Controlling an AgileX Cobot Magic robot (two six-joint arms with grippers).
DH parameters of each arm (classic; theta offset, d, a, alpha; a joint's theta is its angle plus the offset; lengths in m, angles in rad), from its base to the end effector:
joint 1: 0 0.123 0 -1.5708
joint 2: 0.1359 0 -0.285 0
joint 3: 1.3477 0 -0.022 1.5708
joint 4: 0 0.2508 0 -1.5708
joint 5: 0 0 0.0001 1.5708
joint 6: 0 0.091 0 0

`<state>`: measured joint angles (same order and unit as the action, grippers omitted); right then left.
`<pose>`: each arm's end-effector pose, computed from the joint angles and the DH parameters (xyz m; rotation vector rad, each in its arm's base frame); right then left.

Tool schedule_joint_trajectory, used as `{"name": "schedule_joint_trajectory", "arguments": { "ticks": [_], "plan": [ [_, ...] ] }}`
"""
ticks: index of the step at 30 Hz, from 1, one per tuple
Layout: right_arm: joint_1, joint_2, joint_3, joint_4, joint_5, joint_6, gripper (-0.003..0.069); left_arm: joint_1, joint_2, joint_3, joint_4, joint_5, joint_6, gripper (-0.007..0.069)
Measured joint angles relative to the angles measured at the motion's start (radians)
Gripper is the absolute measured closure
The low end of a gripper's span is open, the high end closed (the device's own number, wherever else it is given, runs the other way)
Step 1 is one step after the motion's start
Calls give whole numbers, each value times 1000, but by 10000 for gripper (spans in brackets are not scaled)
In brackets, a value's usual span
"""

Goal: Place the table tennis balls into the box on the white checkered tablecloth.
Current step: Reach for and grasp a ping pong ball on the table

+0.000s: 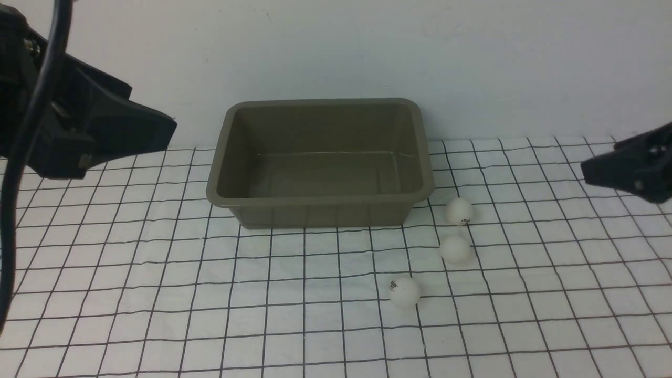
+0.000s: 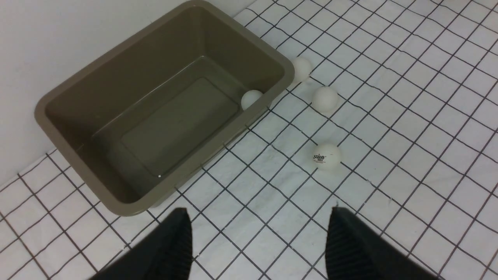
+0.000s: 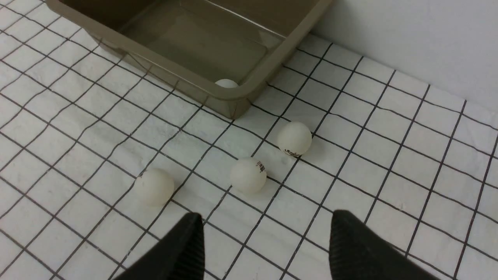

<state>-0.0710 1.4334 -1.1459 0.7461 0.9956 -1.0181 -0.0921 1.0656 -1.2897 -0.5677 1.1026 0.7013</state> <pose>0.2900 0.0314 0.3148 -0.7731 2.3016 0.5214 0.1843 -0.0609 0.4339 0.8049 2.0631 -0.3913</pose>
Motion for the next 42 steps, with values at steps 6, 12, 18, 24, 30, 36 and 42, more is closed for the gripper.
{"name": "schedule_joint_trajectory", "arguments": {
  "ticks": [6, 12, 18, 24, 30, 36, 42],
  "plan": [
    [112, 150, -124, -128, 6, 82, 257, 0, 0, 0, 2, 0, 0, 209],
    [174, 291, -196, -235, -37, 173, 257, 0, 0, 0, 3, 0, 0, 209],
    [210, 414, -278, -246, -51, 213, 257, 0, 0, 0, 6, 0, -1, 209],
    [256, 547, -376, -280, -65, 280, 257, 0, 0, 0, 22, 0, -1, 209],
    [256, 620, -420, -337, -96, 323, 257, 0, 0, 0, 28, 5, -8, 209],
    [256, 658, -424, -344, -118, 326, 257, 0, 0, 0, 29, 6, -14, 209],
    [256, 684, -424, -334, -138, 326, 257, 0, 0, 0, 30, 8, -14, 209]
  ]
}}
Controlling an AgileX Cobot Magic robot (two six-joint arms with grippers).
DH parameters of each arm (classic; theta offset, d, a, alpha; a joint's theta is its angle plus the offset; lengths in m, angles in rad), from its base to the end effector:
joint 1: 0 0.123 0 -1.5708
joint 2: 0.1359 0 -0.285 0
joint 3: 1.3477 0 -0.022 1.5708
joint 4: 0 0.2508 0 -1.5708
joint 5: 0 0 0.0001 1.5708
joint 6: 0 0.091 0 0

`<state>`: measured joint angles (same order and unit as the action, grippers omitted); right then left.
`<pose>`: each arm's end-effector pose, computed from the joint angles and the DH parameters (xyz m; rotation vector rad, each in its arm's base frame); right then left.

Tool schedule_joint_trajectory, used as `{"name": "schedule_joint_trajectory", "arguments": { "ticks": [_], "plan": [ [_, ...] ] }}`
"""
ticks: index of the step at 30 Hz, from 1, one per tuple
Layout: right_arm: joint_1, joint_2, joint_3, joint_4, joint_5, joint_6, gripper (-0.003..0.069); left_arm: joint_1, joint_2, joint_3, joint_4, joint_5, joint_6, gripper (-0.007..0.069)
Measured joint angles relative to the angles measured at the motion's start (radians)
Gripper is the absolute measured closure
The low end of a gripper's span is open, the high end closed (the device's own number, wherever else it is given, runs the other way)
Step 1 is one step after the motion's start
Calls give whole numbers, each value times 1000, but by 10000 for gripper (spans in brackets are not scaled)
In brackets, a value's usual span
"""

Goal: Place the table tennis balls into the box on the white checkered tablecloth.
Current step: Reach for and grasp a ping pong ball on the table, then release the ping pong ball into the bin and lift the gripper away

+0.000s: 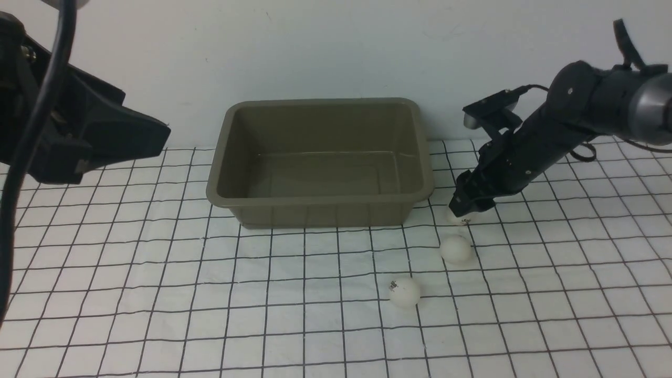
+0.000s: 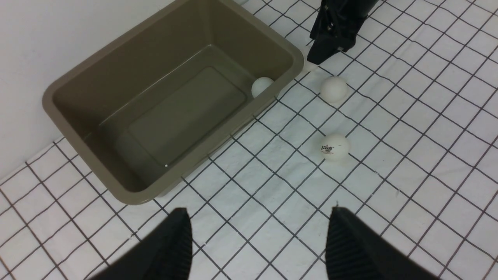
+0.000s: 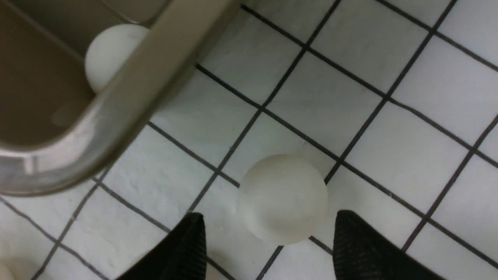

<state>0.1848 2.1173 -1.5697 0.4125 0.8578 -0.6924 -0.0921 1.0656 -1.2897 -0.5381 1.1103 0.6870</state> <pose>0.4269 0.1079 0.1695 -0.8838 2.6460 0.3827 0.1844 -0.0590 0.4322 0.8025 2.0854 -0.3679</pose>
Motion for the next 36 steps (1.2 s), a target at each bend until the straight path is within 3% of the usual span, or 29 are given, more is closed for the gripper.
{"name": "schedule_joint_trajectory", "arguments": {
  "ticks": [9, 14, 19, 23, 29, 36],
  "plan": [
    [0, 42, 0, 37, -32, -8, 263, 0, 0, 0, 0, 0, 0, 209],
    [0, 43, 0, 37, -53, -9, 317, 0, 0, 0, 0, -1, 0, 209],
    [0, -18, 0, -89, -51, 92, 317, 0, 0, 0, 0, -1, 0, 209],
    [2, -94, -4, -72, -77, 34, 317, 0, 0, 0, 0, -1, 0, 209],
    [35, -125, -92, 335, -27, -287, 317, 0, 0, 0, 2, -7, 0, 209],
    [72, -47, -100, 473, 21, -461, 317, 0, 0, 0, 2, -12, 0, 209]
  ]
}}
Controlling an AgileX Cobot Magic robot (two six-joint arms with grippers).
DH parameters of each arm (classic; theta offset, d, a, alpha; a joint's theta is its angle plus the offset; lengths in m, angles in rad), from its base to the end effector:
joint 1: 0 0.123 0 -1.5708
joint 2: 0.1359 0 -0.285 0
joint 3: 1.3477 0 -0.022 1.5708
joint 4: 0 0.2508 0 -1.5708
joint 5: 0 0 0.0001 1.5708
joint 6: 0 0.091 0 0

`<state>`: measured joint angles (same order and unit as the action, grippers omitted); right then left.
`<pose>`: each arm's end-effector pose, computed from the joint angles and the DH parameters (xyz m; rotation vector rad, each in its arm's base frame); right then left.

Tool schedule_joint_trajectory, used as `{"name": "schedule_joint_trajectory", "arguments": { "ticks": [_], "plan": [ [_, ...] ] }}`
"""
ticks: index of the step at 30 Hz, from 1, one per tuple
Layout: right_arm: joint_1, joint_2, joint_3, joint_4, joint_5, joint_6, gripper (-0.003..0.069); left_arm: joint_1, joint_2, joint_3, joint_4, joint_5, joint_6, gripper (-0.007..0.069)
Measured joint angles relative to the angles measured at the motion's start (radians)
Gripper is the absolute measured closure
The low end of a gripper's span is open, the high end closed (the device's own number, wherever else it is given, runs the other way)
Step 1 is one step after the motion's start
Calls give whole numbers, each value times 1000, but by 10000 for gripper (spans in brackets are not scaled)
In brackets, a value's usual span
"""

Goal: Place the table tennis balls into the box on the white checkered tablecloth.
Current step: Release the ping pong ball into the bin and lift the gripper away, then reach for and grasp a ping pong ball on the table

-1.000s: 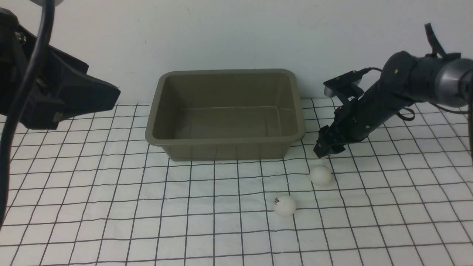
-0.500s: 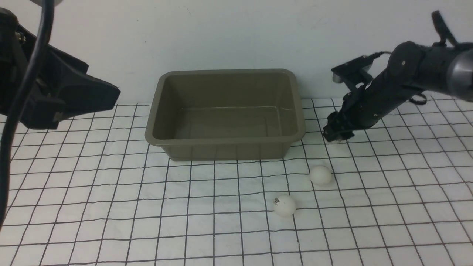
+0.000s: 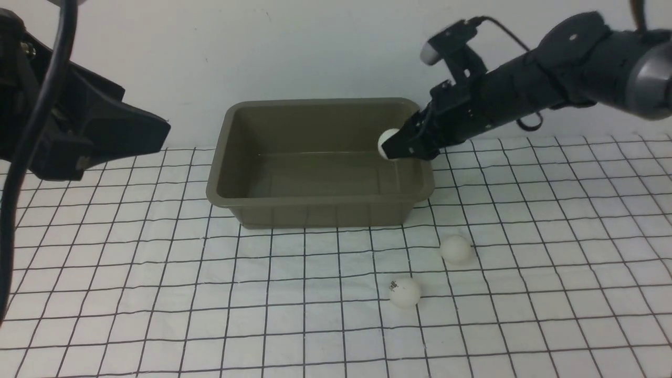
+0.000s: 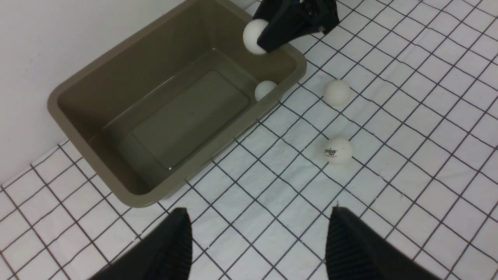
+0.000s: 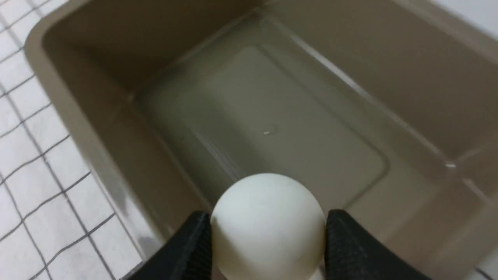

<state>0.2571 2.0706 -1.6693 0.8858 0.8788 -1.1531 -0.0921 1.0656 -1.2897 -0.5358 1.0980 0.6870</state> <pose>0.4272 0.1685 0.2356 -1.1005 2.1329 0.6978 0.1852 -0.0587 0.4329 0.7953 2.0775 -0.3600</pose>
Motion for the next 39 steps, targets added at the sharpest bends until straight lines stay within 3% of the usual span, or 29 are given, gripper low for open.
{"name": "schedule_joint_trajectory", "arguments": {
  "ticks": [3, 6, 10, 12, 20, 28, 34, 39],
  "plan": [
    [10, 29, 0, 6, 1, -27, 317, 0, 0, 0, 1, 0, 0, 209],
    [12, 40, 0, 6, -15, -29, 272, 0, 0, 0, 1, 0, 0, 209],
    [-4, 4, 0, -25, -27, -1, 131, 0, 0, 0, 2, 0, 0, 209],
    [-24, -28, 0, -70, -16, 25, 110, 0, 0, 0, 2, 0, 0, 209],
    [-111, -223, 0, -265, 173, 128, 157, 0, 0, 0, 2, -11, 0, 209],
    [-112, -354, 23, -415, 355, 363, 183, 0, 0, 0, 4, -31, 0, 209],
    [-112, -402, 275, -411, 326, 365, 183, 0, 0, 0, 6, -31, 0, 209],
    [-80, -400, 505, -306, 64, 236, 183, 0, 0, 0, 8, -33, 0, 209]
  ]
}}
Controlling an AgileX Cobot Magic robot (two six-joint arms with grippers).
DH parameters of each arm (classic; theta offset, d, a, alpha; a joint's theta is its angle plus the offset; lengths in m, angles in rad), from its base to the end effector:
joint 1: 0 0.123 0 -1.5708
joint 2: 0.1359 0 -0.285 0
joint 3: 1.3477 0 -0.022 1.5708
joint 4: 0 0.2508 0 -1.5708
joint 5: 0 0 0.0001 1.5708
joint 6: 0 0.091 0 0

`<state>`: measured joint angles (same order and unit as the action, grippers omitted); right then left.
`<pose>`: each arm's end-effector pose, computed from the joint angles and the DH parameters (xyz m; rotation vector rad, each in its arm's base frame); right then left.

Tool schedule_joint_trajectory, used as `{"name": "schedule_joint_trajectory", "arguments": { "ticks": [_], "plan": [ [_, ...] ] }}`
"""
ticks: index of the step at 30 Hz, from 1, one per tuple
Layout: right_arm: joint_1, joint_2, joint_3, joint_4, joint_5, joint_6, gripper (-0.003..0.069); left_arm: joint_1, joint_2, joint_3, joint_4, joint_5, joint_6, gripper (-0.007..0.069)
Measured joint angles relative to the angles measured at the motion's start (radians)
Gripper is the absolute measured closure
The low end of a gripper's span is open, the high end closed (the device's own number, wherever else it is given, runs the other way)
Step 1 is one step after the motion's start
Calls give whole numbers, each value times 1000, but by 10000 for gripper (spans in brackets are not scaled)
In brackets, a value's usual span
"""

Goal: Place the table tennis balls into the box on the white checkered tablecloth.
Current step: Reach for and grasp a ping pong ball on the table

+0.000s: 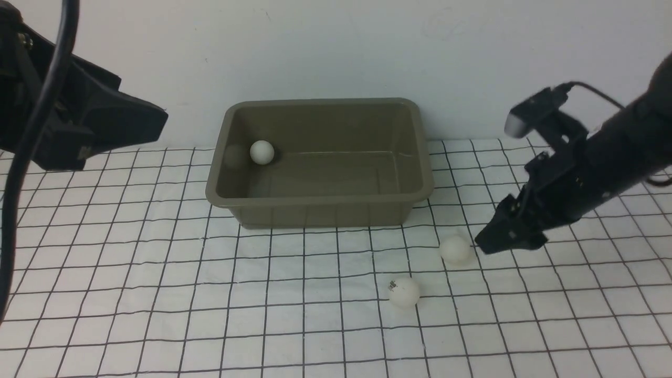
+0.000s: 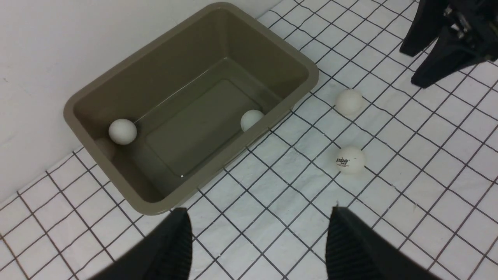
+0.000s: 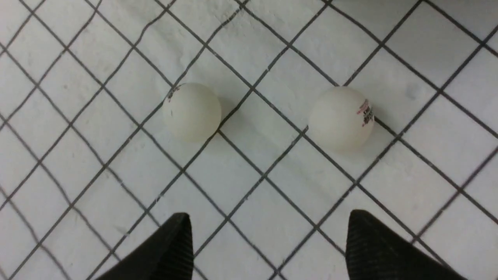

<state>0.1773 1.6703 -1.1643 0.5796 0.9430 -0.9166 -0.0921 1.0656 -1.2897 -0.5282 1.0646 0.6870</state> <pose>0.3160 0.0976 0.2402 -1.0545 2.5066 0.5493 0.1876 -0.0576 0.4346 0.7761 2.0565 -0.3372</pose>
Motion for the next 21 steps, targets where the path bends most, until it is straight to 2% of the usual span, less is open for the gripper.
{"name": "schedule_joint_trajectory", "arguments": {
  "ticks": [4, 8, 11, 21],
  "plan": [
    [50, 20, 75, 74, -210, -86, 183, 0, 0, 0, 0, -4, 0, 209],
    [76, 89, 77, 97, -331, -117, 183, 0, 0, 0, 0, -4, 0, 209],
    [76, 154, 77, 99, -392, -122, 183, 0, 0, 0, 0, -6, 0, 209],
    [76, 254, 71, 112, -443, -146, 196, 0, 0, 0, -3, -24, -1, 209]
  ]
}}
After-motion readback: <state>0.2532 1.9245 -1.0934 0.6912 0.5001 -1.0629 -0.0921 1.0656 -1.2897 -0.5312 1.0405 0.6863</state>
